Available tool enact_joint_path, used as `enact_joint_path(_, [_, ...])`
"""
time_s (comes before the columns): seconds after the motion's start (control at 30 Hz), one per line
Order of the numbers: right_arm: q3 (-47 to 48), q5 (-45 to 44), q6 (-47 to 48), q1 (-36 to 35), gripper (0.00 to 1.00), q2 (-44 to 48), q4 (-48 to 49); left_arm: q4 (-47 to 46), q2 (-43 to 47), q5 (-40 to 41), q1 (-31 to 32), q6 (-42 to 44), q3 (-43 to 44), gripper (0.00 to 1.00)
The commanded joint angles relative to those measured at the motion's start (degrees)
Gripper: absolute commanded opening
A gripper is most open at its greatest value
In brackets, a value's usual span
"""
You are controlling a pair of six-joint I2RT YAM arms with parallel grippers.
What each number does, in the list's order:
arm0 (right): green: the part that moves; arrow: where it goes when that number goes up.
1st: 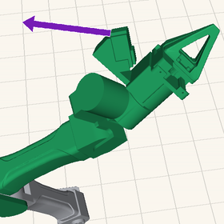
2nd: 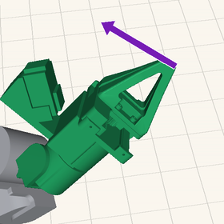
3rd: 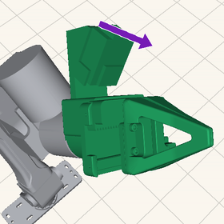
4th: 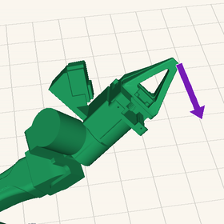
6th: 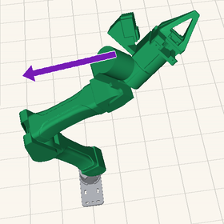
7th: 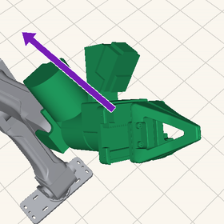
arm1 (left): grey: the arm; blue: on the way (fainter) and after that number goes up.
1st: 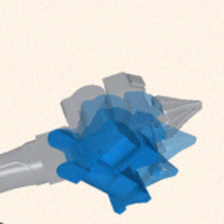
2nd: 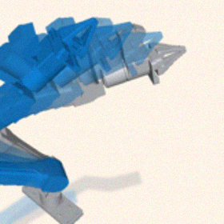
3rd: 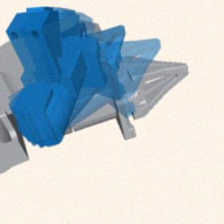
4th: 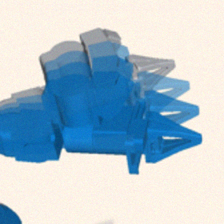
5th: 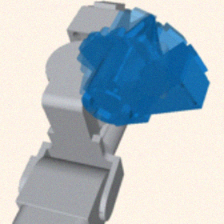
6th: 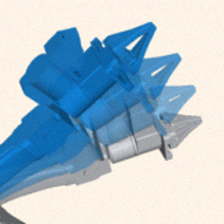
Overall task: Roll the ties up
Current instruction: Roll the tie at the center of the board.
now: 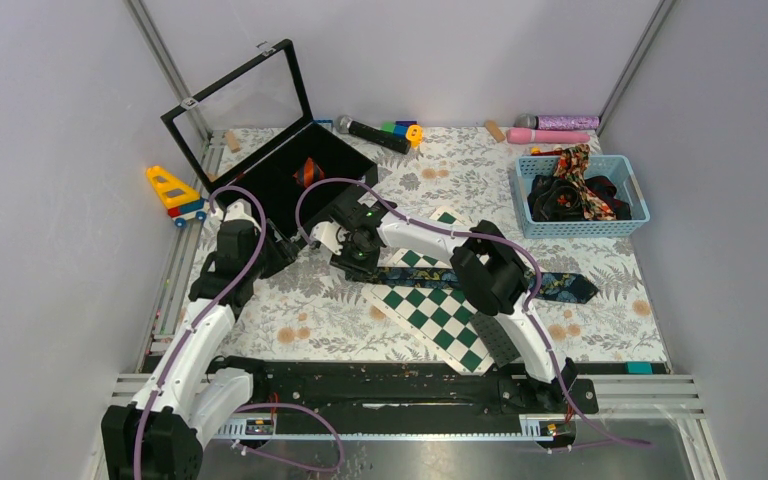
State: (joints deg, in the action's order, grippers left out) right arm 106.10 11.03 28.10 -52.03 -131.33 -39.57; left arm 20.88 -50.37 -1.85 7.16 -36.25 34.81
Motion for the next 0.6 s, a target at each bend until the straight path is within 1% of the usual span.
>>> enact_joint_path(0.0, [1.88, 0.33, -0.29, -0.70, 0.40, -1.02, -0.66, -2.01, 0.31, -1.22, -0.39, 0.39, 0.71, 0.50])
enact_joint_path(0.03, [1.84, 0.46, -0.30, -0.70, 0.41, -1.03, -0.67, -1.99, 0.38, -1.15, -0.39, 0.39, 0.70, 0.50])
enact_joint_path(0.07, [1.81, 0.60, -0.25, -0.70, 0.45, -0.95, -0.65, -1.96, 0.43, -1.07, -0.39, 0.43, 0.63, 0.50])
enact_joint_path(0.13, [1.82, 0.54, -0.30, -0.70, 0.58, -0.86, -0.62, -1.80, 0.45, -0.99, -0.39, 0.46, 0.70, 0.50])
enact_joint_path(0.17, [1.83, 0.59, -0.30, -0.69, 0.63, -0.82, -0.64, -1.80, 0.41, -0.99, -0.41, 0.47, 0.73, 0.50])
enact_joint_path(0.27, [1.93, 0.89, -0.47, -0.70, 0.69, -0.74, -0.58, -1.75, 0.44, -0.98, -0.42, 0.39, 0.87, 0.50])
enact_joint_path(0.33, [2.12, 1.38, -0.97, -0.65, 0.71, -0.74, -0.14, -1.72, 0.45, -0.98, -0.53, 0.48, 0.84, 0.50])
enact_joint_path(0.57, [3.49, 2.18, -2.46, -1.07, 0.72, -1.74, 0.37, -1.50, 0.78, -0.75, -0.48, 0.43, 0.89, 0.50])
